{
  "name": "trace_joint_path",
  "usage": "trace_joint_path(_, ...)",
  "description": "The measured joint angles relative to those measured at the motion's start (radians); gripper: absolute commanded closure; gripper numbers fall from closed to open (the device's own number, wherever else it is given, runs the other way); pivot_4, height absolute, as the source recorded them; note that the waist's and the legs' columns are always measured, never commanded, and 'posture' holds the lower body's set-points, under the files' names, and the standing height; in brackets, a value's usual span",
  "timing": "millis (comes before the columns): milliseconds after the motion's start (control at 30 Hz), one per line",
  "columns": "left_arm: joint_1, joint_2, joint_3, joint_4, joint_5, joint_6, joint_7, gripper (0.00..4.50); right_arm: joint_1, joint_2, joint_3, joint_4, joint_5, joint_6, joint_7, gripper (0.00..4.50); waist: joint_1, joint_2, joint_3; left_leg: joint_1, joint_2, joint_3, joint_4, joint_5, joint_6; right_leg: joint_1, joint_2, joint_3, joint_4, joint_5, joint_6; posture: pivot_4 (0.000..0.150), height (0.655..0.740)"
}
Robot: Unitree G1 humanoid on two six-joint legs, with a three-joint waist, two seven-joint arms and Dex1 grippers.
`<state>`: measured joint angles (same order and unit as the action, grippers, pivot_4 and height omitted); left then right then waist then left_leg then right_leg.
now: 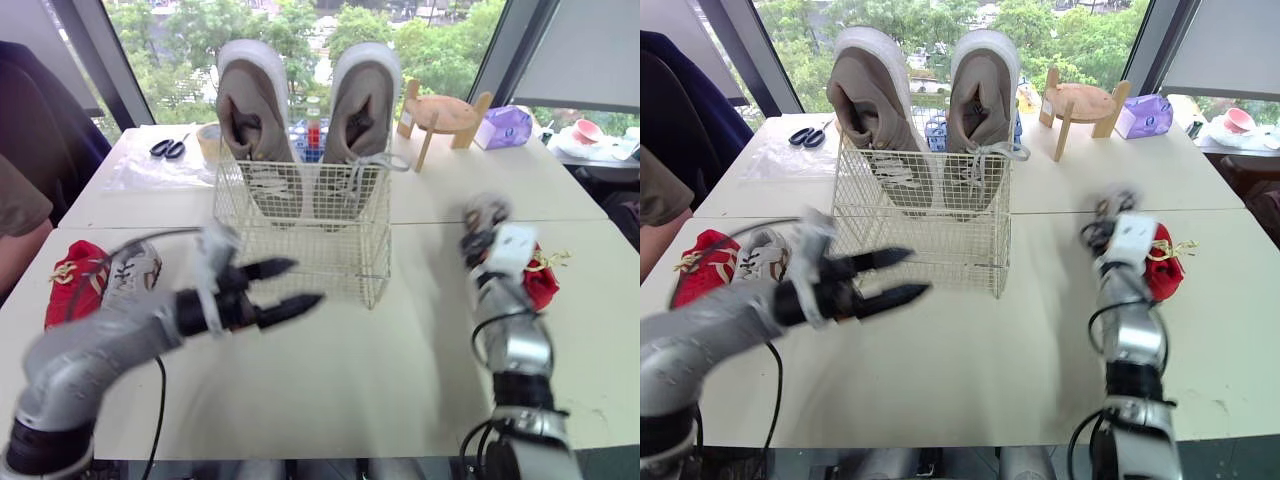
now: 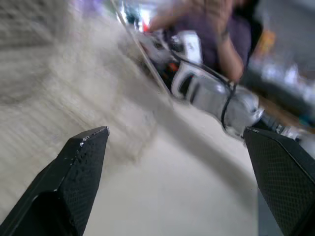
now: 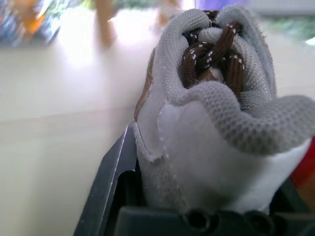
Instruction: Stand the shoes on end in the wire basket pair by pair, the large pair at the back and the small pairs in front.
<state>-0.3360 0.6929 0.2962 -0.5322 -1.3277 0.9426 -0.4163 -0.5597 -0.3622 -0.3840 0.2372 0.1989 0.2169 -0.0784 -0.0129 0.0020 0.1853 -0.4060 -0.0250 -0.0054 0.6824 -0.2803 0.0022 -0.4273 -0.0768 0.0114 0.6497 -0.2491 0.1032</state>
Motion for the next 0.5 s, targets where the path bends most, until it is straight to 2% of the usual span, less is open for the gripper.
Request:
trace_joint_path(133,-0.206,0.015,0.113,0.186,-0.140,-0.046,0.096,0.00,-0.355,-0.139,-0.061,0.009,0.109,-0.051,0.113,2.87,-0.007,0.000,0.000,0.001,0.002,0.000,-0.003,-0.001,0.002,0.001,0.002,-0.001,-0.001,0.000,0.001,0.150,0.7400)
trace_joint_path(200,-0.290,-0.020,0.121,0.265,-0.197,-0.070,0.154,0.00,-0.475,-0.162,-0.046,-0.017,0.188,-0.058,0.246,2.87,-0.008,0.000,-0.001,0.001,0.003,0.000,-0.005,-0.002,0.002,0.000,0.004,-0.001,-0.002,0.000,0.001,0.150,0.7400)
trace_joint_path(267,-0.376,-0.067,0.124,0.352,-0.269,-0.100,0.225,0.00,-0.561,-0.184,0.030,-0.084,0.270,-0.038,0.443,2.87,-0.008,-0.001,-0.001,0.001,0.005,-0.001,-0.005,-0.002,0.003,0.000,0.005,0.000,-0.002,0.000,0.001,0.150,0.7400)
trace_joint_path(367,-0.430,-0.072,0.126,0.404,-0.343,-0.106,0.268,0.00,-0.599,-0.214,0.154,-0.179,0.331,0.010,0.658,2.87,-0.007,-0.002,-0.001,0.001,0.005,-0.001,-0.005,-0.002,0.003,0.000,0.004,0.000,-0.002,0.000,0.001,0.150,0.7400)
trace_joint_path(500,-0.458,-0.011,0.124,0.425,-0.388,-0.071,0.249,0.00,-0.599,-0.247,0.295,-0.257,0.360,0.061,0.893,2.87,-0.001,-0.003,0.000,0.000,0.002,-0.001,-0.003,-0.002,0.002,0.000,0.001,0.000,-0.002,0.000,0.001,0.150,0.7400)
